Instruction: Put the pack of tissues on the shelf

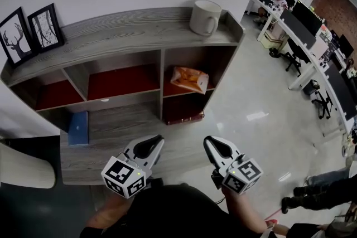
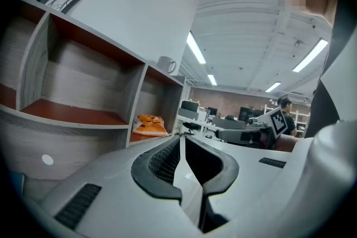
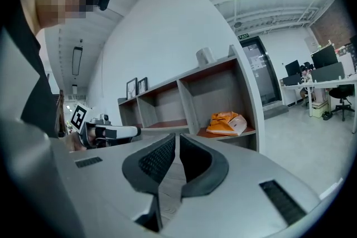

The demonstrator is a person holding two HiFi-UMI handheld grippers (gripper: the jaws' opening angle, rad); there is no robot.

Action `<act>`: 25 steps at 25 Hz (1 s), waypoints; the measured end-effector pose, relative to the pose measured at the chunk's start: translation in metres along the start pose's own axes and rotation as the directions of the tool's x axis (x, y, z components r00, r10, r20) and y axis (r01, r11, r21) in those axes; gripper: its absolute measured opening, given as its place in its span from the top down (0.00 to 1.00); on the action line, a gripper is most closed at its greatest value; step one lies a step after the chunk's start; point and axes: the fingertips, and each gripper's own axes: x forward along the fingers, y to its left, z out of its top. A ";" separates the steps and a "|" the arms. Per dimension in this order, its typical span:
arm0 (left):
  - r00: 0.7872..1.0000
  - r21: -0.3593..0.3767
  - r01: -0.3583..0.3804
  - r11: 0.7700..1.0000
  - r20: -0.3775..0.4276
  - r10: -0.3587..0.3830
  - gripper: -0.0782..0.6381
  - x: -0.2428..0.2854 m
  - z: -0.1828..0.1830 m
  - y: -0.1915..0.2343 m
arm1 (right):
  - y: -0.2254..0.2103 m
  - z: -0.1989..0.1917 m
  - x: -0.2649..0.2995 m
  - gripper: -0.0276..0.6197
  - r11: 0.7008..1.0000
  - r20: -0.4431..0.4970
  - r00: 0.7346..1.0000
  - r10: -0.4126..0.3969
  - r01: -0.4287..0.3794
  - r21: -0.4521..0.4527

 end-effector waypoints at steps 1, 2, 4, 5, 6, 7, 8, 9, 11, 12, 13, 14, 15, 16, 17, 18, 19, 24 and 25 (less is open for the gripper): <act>1.000 0.001 -0.001 1.000 0.001 0.001 0.84 0.001 0.000 -0.002 | 0.002 0.001 -0.001 0.91 1.000 -0.004 1.000 0.007 -0.007 0.019; 1.000 0.002 -0.002 1.000 0.003 0.002 0.84 0.001 0.000 -0.004 | 0.004 0.002 -0.001 0.91 0.999 -0.005 1.000 0.014 -0.014 0.034; 1.000 0.002 -0.005 1.000 0.005 0.005 0.84 0.002 0.001 -0.007 | 0.006 0.004 -0.003 0.91 0.999 0.003 1.000 0.028 -0.029 0.039; 1.000 0.003 -0.006 1.000 0.006 0.006 0.84 0.003 0.002 -0.008 | 0.006 0.005 -0.003 0.92 0.999 0.012 0.999 0.037 -0.037 0.033; 1.000 0.004 -0.008 1.000 0.007 0.008 0.84 0.003 0.002 -0.008 | 0.006 0.006 -0.003 0.92 0.999 0.019 0.999 0.045 -0.045 0.026; 1.000 0.005 -0.010 1.000 0.008 0.010 0.84 0.004 0.002 -0.008 | 0.006 0.005 -0.003 0.92 0.998 0.020 0.999 0.051 -0.051 0.021; 1.000 0.005 -0.012 1.000 0.008 0.012 0.84 0.004 0.002 -0.008 | 0.005 0.006 -0.003 0.92 0.998 0.021 0.998 0.057 -0.058 0.021; 1.000 0.005 -0.015 1.000 0.009 0.015 0.84 0.005 0.002 -0.008 | 0.005 0.007 -0.002 0.93 0.998 0.029 0.997 0.065 -0.066 0.025; 1.000 0.005 -0.020 1.000 0.012 0.020 0.84 0.006 0.003 -0.007 | 0.003 0.009 -0.001 0.93 0.997 0.051 0.996 0.075 -0.076 0.022; 1.000 0.005 -0.022 1.000 0.014 0.022 0.84 0.007 0.004 -0.006 | 0.002 0.009 -0.001 0.93 0.997 0.051 0.996 0.074 -0.075 0.016; 1.000 0.005 -0.024 1.000 0.016 0.024 0.84 0.008 0.004 -0.005 | 0.000 0.009 0.000 0.93 0.997 0.047 0.996 0.072 -0.073 0.015; 1.000 0.006 -0.027 1.000 0.017 0.026 0.84 0.008 0.005 -0.005 | 0.000 0.009 0.000 0.93 0.997 0.045 0.996 0.072 -0.073 0.020; 0.999 0.007 -0.029 1.000 0.018 0.028 0.84 0.009 0.005 -0.004 | -0.001 0.009 0.001 0.93 0.997 0.045 0.996 0.073 -0.075 0.026; 0.999 0.007 -0.030 1.000 0.018 0.030 0.84 0.009 0.006 -0.004 | -0.001 0.009 0.001 0.93 0.997 0.043 0.996 0.076 -0.077 0.027; 0.999 0.007 -0.031 0.999 0.018 0.031 0.84 0.010 0.006 -0.004 | -0.002 0.007 0.001 0.93 0.997 0.034 0.996 0.077 -0.078 0.028; 0.999 0.007 -0.032 0.999 0.018 0.032 0.84 0.010 0.007 -0.004 | -0.001 0.006 0.001 0.93 0.997 0.018 0.997 0.076 -0.076 0.033; 0.999 0.006 -0.033 0.999 0.019 0.033 0.84 0.011 0.007 -0.004 | -0.001 0.005 0.002 0.93 0.997 0.006 0.997 0.074 -0.074 0.038; 0.999 0.007 -0.038 0.999 0.021 0.038 0.84 0.013 0.007 -0.003 | -0.004 0.005 0.004 0.93 0.996 0.031 0.996 0.083 -0.084 0.027; 0.999 0.007 -0.038 0.999 0.021 0.038 0.84 0.013 0.007 -0.003 | -0.006 0.005 0.004 0.93 0.996 0.040 0.995 0.088 -0.089 0.019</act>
